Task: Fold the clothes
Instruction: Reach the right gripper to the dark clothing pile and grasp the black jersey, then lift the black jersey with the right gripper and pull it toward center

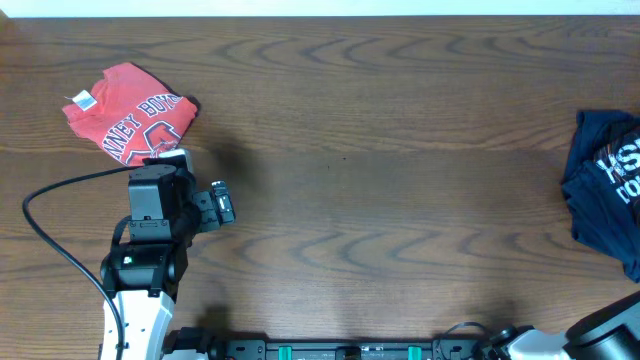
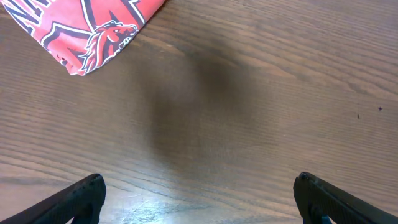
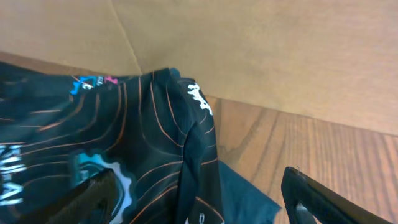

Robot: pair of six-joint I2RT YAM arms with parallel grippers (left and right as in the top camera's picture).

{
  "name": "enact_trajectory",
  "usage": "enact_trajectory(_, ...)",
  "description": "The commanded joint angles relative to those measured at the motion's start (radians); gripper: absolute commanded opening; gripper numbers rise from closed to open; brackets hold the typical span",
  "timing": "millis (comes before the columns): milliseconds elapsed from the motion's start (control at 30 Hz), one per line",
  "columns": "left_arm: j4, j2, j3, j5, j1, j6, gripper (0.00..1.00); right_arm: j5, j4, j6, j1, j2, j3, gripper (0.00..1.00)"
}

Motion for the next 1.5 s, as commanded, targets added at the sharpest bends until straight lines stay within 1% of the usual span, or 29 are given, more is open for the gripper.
enact_trajectory(0,-0.009,-0.003,0.024,0.003,0.005,-0.008,0.98,-0.011,0.042,-0.033,-0.008,0.057,0.039,0.82)
enact_trajectory(200,-0.009,-0.002,0.024,0.003,0.005,-0.008,0.98,-0.011,0.07,-0.032,-0.021,0.145,0.106,0.75)
enact_trajectory(267,-0.009,-0.003,0.024,0.003,0.005,-0.008,0.98,-0.012,0.083,-0.032,-0.029,0.172,0.129,0.7)
enact_trajectory(333,-0.009,-0.002,0.024,0.003,0.005,-0.008,0.98,-0.012,0.088,-0.032,-0.033,0.199,0.151,0.63)
enact_trajectory(400,-0.009,-0.003,0.024,0.003,0.005,-0.008,0.98,-0.012,0.088,-0.032,-0.032,0.225,0.166,0.57)
enact_trajectory(467,-0.009,-0.003,0.024,0.003,0.005,-0.008,0.98,-0.013,0.092,-0.032,-0.032,0.247,0.173,0.45)
enact_trajectory(500,-0.008,-0.003,0.024,0.003,0.005,-0.008,0.98,-0.015,0.095,-0.032,-0.032,0.255,0.173,0.34)
enact_trajectory(533,-0.008,-0.003,0.024,0.003,0.005,-0.008,0.98,-0.019,0.098,-0.032,-0.032,0.261,0.173,0.17)
enact_trajectory(567,-0.008,-0.003,0.024,0.003,0.005,-0.008,0.98,-0.03,0.099,-0.03,-0.032,0.264,0.173,0.02)
enact_trajectory(633,-0.008,-0.003,0.024,0.003,0.005,-0.008,0.98,-0.042,0.111,-0.012,-0.032,0.264,0.173,0.01)
enact_trajectory(733,-0.008,-0.003,0.024,0.003,0.005,-0.008,0.98,-0.142,0.144,-0.012,-0.032,0.254,0.174,0.01)
enact_trajectory(867,-0.009,-0.003,0.024,0.003,0.005,-0.008,0.98,-0.248,0.146,0.021,-0.019,0.194,0.174,0.01)
enact_trajectory(1000,-0.008,-0.002,0.024,0.003,0.005,-0.008,0.98,-0.351,0.147,0.021,0.033,0.109,0.189,0.01)
enact_trajectory(1100,-0.009,-0.002,0.024,0.003,0.005,-0.008,0.98,-0.487,0.146,0.021,0.108,0.035,0.212,0.01)
enact_trajectory(1267,-0.009,-0.002,0.024,0.003,0.005,-0.008,0.98,-0.752,0.145,0.021,0.318,-0.052,0.248,0.01)
enact_trajectory(1367,-0.009,-0.002,0.024,0.003,0.005,-0.008,0.98,-0.897,0.122,0.02,0.502,-0.073,0.249,0.01)
enact_trajectory(1467,-0.012,-0.001,0.023,0.003,0.005,-0.008,0.98,-0.974,0.025,0.02,0.671,-0.072,0.249,0.01)
